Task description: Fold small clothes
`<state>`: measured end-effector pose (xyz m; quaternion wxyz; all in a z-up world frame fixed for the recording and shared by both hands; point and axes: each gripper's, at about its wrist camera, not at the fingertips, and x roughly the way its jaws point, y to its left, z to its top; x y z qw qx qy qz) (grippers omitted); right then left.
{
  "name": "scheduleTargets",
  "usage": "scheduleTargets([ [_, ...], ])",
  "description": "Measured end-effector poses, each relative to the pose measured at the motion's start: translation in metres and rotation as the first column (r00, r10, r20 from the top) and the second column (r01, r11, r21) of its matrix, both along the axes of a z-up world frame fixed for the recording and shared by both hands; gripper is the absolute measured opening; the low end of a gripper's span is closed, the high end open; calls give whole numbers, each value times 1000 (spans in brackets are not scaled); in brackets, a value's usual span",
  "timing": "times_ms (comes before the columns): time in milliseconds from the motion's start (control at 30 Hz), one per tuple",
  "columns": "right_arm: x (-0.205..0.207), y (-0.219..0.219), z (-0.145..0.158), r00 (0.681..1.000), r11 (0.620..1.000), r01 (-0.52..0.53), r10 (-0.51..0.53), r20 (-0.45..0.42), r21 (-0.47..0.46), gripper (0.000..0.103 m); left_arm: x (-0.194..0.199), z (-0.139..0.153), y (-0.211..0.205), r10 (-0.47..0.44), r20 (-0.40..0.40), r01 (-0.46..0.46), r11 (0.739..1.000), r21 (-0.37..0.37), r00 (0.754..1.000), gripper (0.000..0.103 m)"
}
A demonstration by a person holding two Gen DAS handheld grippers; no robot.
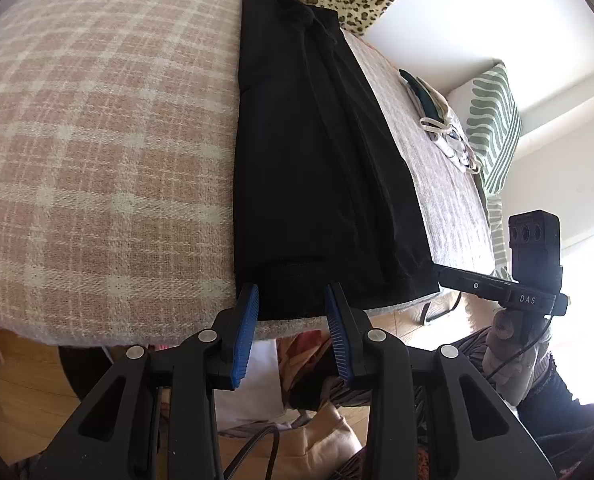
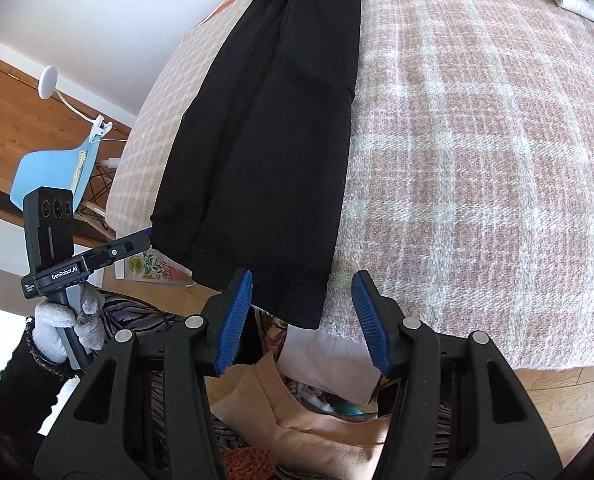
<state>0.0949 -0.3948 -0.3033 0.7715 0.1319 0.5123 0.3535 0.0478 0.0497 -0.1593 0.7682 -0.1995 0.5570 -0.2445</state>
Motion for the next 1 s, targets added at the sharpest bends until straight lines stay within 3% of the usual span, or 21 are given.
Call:
scheduleTargets([
  [100, 2, 10, -1, 1000, 1000, -16, 16, -4, 22, 56, 1, -3, 6, 15, -16, -16, 999, -41, 1000, 30],
  [167, 7, 13, -1, 1000, 999, -17, 18, -13, 31, 51, 3, -3, 6, 6, -12, -7, 999, -45, 1000, 25],
  [233, 9, 11, -4, 999, 998, -22, 24, -42, 59, 32, 4, -2, 3, -17, -8, 17, 999, -39, 1000, 9],
  [333, 9, 15, -12, 998, 998, -22, 26, -55, 66, 16, 5, -1, -2, -37, 3, 37, 998, -45, 999, 7],
  [600, 21, -10, -15, 991, 971, 53, -22, -135, 233, 11, 10, 6, 8, 10, -26, -14, 984, -179, 1000, 5],
  [767, 30, -18, -2, 992, 955, 68, -33, -124, 288, 11, 23, 25, 9, 18, 22, -12, 975, -223, 1000, 5],
  [933, 32, -14, 7, 995, 964, 49, -24, -100, 260, 11, 29, 31, 8, 24, 52, -16, 988, -154, 998, 5],
  [1000, 29, -14, 6, 995, 969, 40, -16, -99, 244, 11, 27, 27, 10, 30, 27, -27, 994, -106, 999, 8],
])
